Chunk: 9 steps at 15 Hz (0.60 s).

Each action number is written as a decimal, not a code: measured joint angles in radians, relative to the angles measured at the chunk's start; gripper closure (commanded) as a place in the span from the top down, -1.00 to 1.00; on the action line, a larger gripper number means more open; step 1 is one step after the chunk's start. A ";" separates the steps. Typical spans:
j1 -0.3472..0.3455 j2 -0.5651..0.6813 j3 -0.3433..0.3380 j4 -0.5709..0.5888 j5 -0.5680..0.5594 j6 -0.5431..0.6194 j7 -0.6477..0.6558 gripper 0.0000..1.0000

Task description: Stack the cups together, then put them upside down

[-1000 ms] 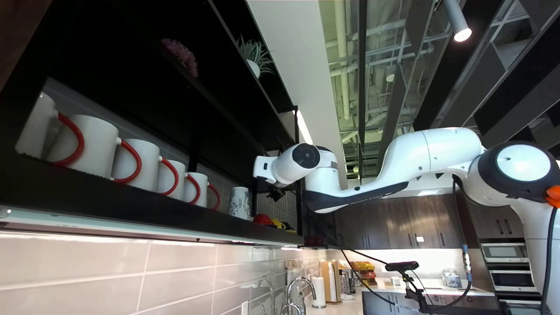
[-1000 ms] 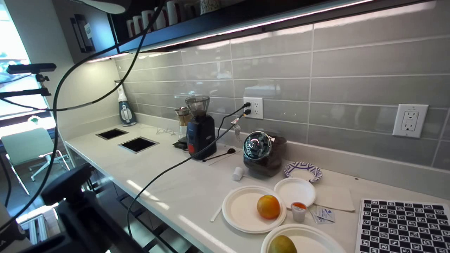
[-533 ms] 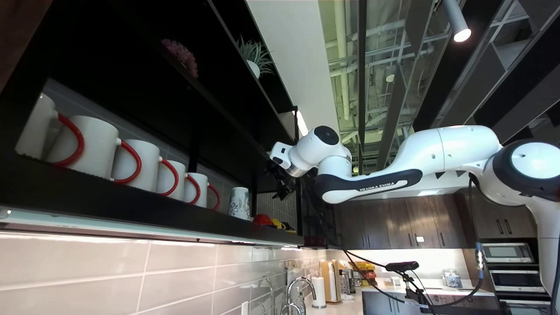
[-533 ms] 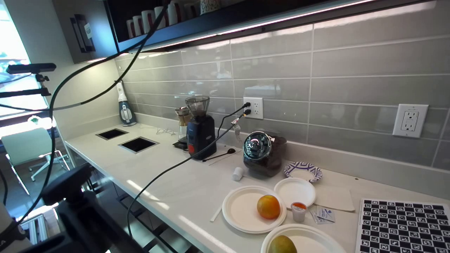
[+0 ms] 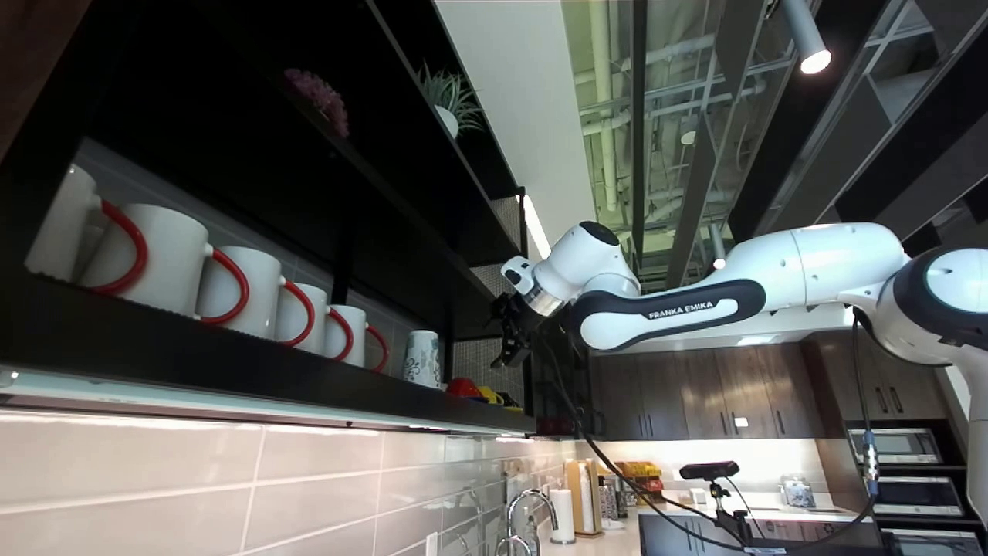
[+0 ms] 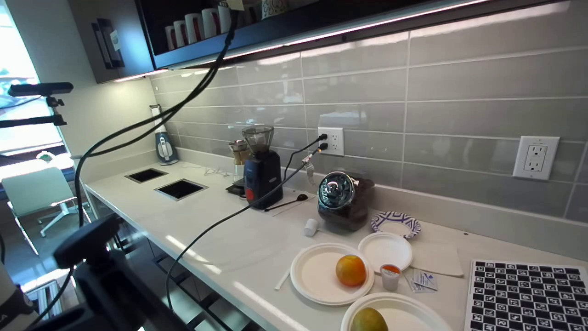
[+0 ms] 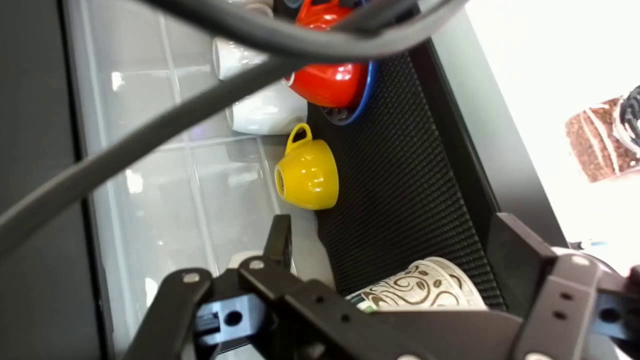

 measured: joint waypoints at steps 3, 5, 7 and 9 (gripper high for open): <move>0.006 -0.025 -0.016 -0.049 0.149 0.037 0.002 1.00; 0.022 -0.035 -0.030 -0.079 0.265 0.063 -0.011 1.00; 0.046 -0.041 -0.045 -0.103 0.391 0.084 -0.038 1.00; 0.079 -0.045 -0.066 -0.118 0.519 0.094 -0.072 1.00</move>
